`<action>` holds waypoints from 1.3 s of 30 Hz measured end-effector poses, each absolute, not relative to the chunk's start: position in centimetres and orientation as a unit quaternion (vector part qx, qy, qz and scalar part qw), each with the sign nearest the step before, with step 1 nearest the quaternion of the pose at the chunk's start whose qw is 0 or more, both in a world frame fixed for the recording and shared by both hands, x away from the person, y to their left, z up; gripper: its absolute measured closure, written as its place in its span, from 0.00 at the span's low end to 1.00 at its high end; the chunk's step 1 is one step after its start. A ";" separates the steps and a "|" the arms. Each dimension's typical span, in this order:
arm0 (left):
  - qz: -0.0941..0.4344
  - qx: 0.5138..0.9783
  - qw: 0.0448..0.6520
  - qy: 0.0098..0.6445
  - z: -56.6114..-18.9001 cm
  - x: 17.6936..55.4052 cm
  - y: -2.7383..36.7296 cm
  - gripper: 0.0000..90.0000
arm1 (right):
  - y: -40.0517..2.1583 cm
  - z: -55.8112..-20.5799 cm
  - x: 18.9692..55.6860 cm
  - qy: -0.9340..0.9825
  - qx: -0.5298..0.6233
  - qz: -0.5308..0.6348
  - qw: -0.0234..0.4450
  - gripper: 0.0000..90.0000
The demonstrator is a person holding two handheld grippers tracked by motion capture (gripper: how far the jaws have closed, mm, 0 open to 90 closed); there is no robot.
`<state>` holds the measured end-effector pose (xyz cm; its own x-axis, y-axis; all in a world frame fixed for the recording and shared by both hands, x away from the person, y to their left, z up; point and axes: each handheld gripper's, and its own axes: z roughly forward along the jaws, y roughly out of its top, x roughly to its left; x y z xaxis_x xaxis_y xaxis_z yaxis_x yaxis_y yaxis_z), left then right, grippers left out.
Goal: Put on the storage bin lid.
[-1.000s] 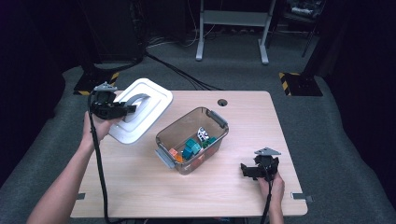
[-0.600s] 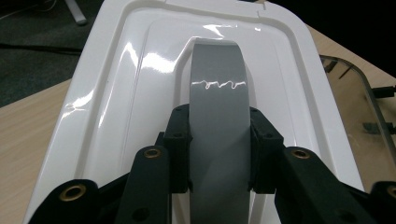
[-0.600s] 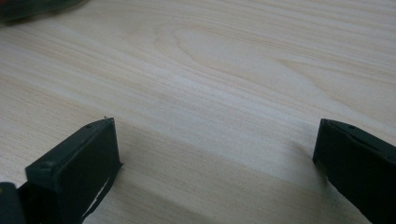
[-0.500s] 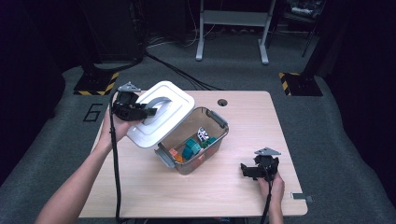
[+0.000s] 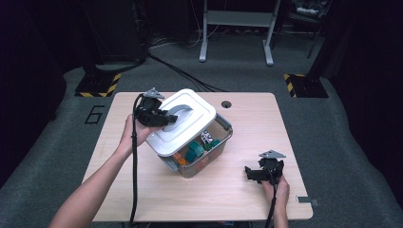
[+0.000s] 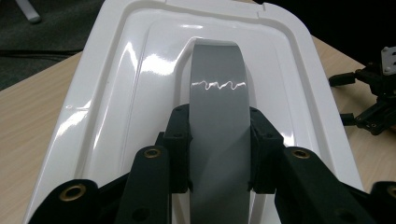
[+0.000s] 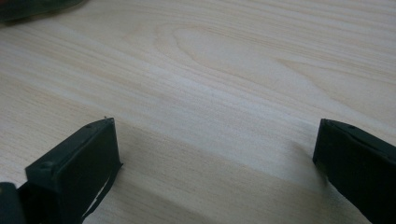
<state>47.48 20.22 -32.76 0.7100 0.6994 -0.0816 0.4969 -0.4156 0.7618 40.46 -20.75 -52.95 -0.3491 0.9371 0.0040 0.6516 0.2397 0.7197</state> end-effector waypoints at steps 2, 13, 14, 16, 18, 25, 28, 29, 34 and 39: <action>0.125 0.833 0.403 0.357 -33.0 47.5 19.7 0.74 | -20.8 -53.0 40.5 0.755 0.526 0.322 0.222 0.00; 0.103 0.845 0.391 0.350 -34.6 47.9 17.5 0.74 | -20.8 -52.9 40.5 0.756 0.525 0.322 0.220 0.00; 0.101 0.844 0.392 0.353 -34.9 47.9 17.3 0.74 | -20.8 -52.9 40.5 0.756 0.525 0.322 0.221 0.00; 0.096 0.846 0.389 0.351 -35.3 48.0 16.9 0.74 | -20.8 -53.0 40.5 0.755 0.526 0.322 0.221 0.00; 0.090 0.846 0.390 0.353 -35.8 48.1 16.5 0.74 | -20.8 -53.0 40.5 0.756 0.525 0.321 0.222 0.00; 0.081 0.849 0.383 0.354 -36.9 48.1 15.3 0.74 | -20.8 -53.0 40.5 0.757 0.525 0.321 0.222 0.00; 0.076 0.847 0.386 0.357 -37.2 48.1 15.1 0.74 | -20.8 -52.9 40.4 0.758 0.523 0.321 0.220 0.00; 0.074 0.846 0.387 0.359 -37.3 48.1 15.1 0.74 | -20.8 -53.0 40.5 0.756 0.526 0.322 0.222 0.00; 0.066 0.843 0.390 0.364 -37.7 47.8 14.9 0.74 | -20.8 -53.0 40.5 0.756 0.526 0.322 0.222 0.00; 0.072 0.846 0.383 0.364 -38.0 47.5 14.6 0.73 | -20.8 -52.9 40.4 0.758 0.524 0.322 0.220 0.00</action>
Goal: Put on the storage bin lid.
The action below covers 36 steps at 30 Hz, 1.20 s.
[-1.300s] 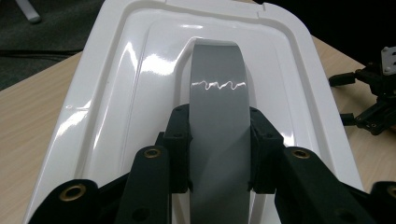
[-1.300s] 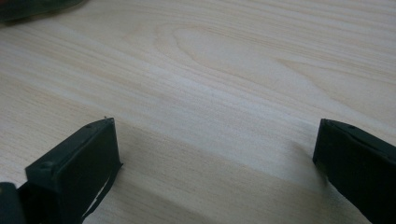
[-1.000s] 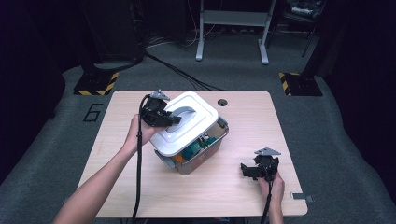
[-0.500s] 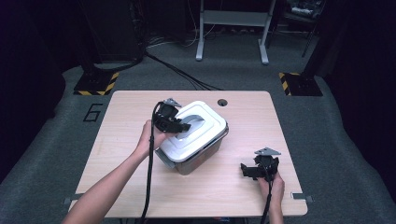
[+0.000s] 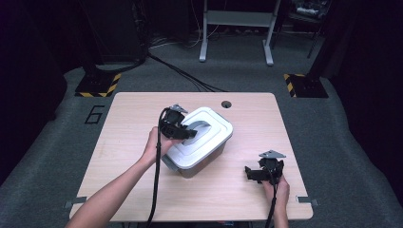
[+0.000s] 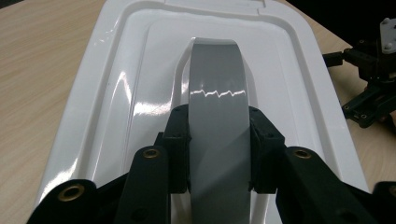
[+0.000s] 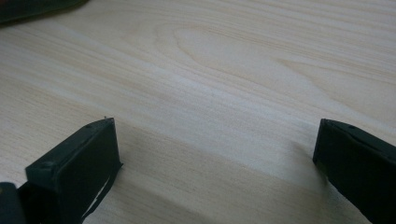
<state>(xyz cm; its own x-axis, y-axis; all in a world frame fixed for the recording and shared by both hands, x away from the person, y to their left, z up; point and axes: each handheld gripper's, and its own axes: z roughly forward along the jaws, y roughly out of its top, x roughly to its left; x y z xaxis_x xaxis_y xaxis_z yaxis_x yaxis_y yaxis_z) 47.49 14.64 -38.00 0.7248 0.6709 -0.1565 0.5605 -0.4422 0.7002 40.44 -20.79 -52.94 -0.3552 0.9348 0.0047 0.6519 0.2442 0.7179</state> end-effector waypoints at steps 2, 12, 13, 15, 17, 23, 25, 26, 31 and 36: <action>0.074 0.848 0.382 0.361 -38.0 47.3 14.5 0.73 | -20.8 -53.0 40.5 0.756 0.525 0.322 0.222 0.00; 0.104 0.858 0.370 0.340 -37.5 46.7 14.1 0.50 | -20.8 -53.0 40.5 0.756 0.526 0.322 0.222 0.00; 0.105 0.859 0.369 0.339 -37.3 46.6 14.1 0.47 | -20.8 -52.9 40.5 0.757 0.524 0.321 0.221 0.00; 0.106 0.859 0.372 0.335 -37.1 46.4 14.3 0.40 | -20.8 -52.9 40.5 0.756 0.525 0.322 0.220 0.00; 0.108 0.859 0.375 0.330 -36.7 46.2 14.6 0.34 | -20.8 -53.0 40.5 0.756 0.526 0.322 0.222 0.00; 0.117 0.856 0.383 0.327 -35.5 45.9 15.8 0.20 | -20.8 -53.0 40.5 0.756 0.525 0.321 0.222 0.00; 0.117 0.853 0.387 0.329 -35.0 45.8 16.4 0.17 | -20.8 -52.9 40.5 0.757 0.524 0.321 0.221 0.00; 0.120 0.851 0.389 0.331 -34.9 45.7 16.7 0.17 | -20.8 -52.9 40.5 0.757 0.525 0.322 0.220 0.00; 0.130 0.839 0.397 0.349 -34.2 45.6 18.8 0.11 | -20.8 -53.0 40.5 0.756 0.526 0.322 0.222 0.00; 0.144 0.831 0.395 0.366 -34.1 45.5 21.5 0.06 | -20.8 -52.9 40.4 0.758 0.524 0.321 0.221 0.00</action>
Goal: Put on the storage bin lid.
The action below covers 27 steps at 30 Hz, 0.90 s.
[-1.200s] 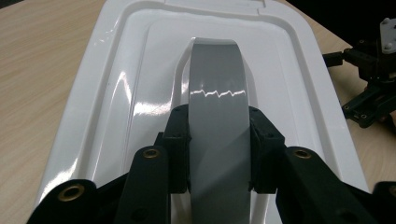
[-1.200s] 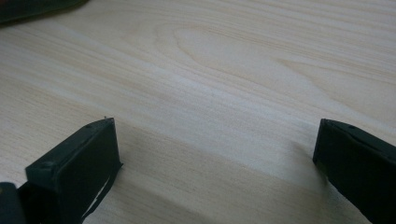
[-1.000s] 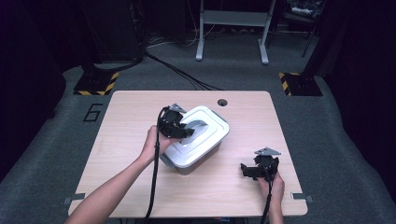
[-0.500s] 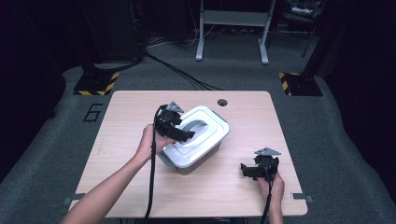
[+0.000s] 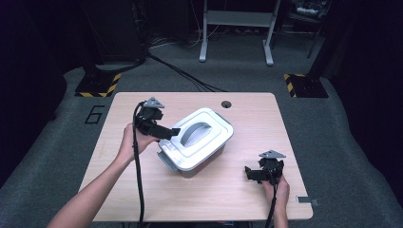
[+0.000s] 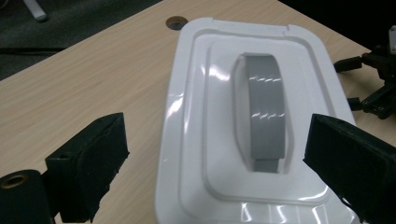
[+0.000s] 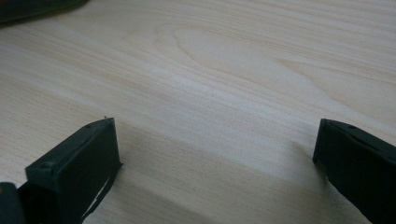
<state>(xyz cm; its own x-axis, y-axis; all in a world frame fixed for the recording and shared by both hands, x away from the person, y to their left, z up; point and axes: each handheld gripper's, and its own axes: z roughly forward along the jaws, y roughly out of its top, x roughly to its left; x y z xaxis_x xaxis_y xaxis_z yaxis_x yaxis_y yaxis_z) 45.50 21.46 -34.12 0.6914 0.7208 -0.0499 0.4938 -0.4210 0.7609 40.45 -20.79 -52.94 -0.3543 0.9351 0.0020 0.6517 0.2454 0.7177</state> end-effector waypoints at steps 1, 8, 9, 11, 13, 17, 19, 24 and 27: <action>0.144 0.830 0.392 0.369 -34.1 45.4 22.2 0.06 | -20.8 -52.9 40.5 0.756 0.525 0.322 0.221 0.00; 0.157 0.811 0.392 0.404 -35.2 45.2 26.2 0.01 | -20.8 -52.9 40.5 0.757 0.524 0.321 0.221 0.00; 0.157 0.810 0.389 0.410 -35.6 45.2 26.9 0.01 | -20.8 -52.9 40.4 0.758 0.524 0.322 0.219 0.00; 0.156 0.807 0.385 0.420 -36.3 45.1 27.9 0.00 | -20.8 -52.9 40.4 0.759 0.522 0.321 0.220 0.00; 0.157 0.803 0.380 0.431 -37.1 45.0 28.9 0.00 | -20.8 -52.9 40.4 0.758 0.523 0.321 0.221 0.00; 0.153 0.790 0.381 0.455 -39.1 44.8 30.7 0.00 | -20.8 -52.9 40.4 0.758 0.523 0.321 0.220 0.00; 0.143 0.789 0.374 0.465 -40.4 44.8 31.5 0.00 | -20.8 -52.9 40.4 0.758 0.523 0.321 0.220 0.00; 0.127 0.773 0.372 0.498 -44.0 44.6 32.4 0.00 | -20.8 -52.9 40.4 0.758 0.523 0.321 0.220 0.00; 0.123 0.772 0.360 0.509 -46.4 44.6 32.8 0.00 | -20.8 -52.9 40.4 0.758 0.523 0.321 0.220 0.00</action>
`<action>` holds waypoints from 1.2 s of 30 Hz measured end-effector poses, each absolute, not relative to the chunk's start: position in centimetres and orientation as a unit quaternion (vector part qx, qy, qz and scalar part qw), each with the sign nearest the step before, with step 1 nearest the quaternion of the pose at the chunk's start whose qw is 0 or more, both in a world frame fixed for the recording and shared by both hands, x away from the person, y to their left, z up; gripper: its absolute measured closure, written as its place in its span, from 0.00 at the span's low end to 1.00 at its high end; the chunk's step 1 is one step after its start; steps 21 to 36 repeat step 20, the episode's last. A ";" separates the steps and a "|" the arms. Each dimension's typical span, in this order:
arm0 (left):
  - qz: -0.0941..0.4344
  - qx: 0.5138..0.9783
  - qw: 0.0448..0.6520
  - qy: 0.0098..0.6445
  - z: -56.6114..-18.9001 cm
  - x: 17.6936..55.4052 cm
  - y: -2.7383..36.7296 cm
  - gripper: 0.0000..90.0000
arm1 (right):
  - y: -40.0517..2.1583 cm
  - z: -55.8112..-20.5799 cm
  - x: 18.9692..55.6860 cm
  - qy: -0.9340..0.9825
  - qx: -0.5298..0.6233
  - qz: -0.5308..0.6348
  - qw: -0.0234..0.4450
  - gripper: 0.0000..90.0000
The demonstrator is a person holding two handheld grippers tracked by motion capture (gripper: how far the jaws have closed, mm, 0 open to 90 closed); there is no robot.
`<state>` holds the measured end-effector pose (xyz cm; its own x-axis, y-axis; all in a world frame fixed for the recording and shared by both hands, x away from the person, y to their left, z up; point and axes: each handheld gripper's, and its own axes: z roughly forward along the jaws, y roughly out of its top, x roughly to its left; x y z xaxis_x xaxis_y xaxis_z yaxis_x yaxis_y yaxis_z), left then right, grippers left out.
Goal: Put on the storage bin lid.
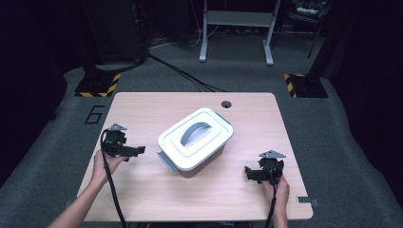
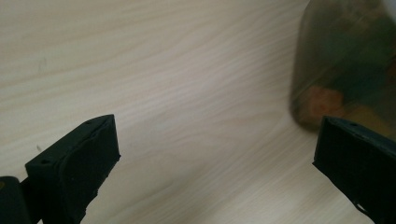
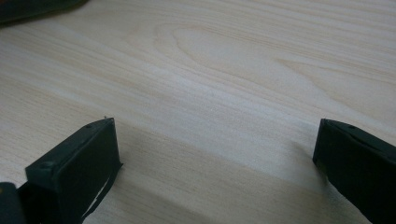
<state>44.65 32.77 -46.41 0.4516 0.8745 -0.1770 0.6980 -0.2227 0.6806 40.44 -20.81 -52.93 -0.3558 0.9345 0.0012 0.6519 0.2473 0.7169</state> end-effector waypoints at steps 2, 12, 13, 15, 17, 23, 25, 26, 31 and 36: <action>0.112 0.771 0.354 0.517 -47.9 44.7 33.1 0.00 | -20.8 -52.9 40.4 0.758 0.523 0.321 0.221 0.00; 0.152 0.757 0.365 0.521 -52.5 44.0 33.8 0.00 | -20.8 -52.9 40.4 0.758 0.523 0.321 0.221 0.00; 0.157 0.756 0.370 0.516 -52.6 43.9 33.9 0.00 | -20.8 -52.9 40.4 0.758 0.523 0.322 0.220 0.00; 0.171 0.757 0.377 0.505 -53.0 43.6 33.9 0.00 | -20.8 -52.9 40.4 0.758 0.523 0.321 0.221 0.00; 0.183 0.766 0.362 0.499 -53.0 43.5 33.6 0.00 | -20.8 -52.9 40.4 0.758 0.523 0.320 0.221 0.00; 0.202 0.788 0.327 0.481 -53.0 43.4 32.9 0.00 | -20.8 -52.9 40.4 0.758 0.523 0.320 0.221 0.00; 0.202 0.788 0.327 0.481 -53.0 43.4 32.9 0.00 | -20.8 -52.9 40.4 0.758 0.523 0.320 0.221 0.00; 0.202 0.788 0.327 0.481 -53.0 43.4 32.9 0.00 | -20.8 -52.9 40.4 0.758 0.523 0.320 0.221 0.00; 0.202 0.788 0.327 0.481 -53.0 43.4 32.9 0.00 | -20.8 -52.9 40.4 0.758 0.523 0.320 0.221 0.00; 0.202 0.788 0.327 0.481 -53.0 43.4 32.9 0.00 | -20.8 -52.9 40.4 0.758 0.523 0.320 0.221 0.00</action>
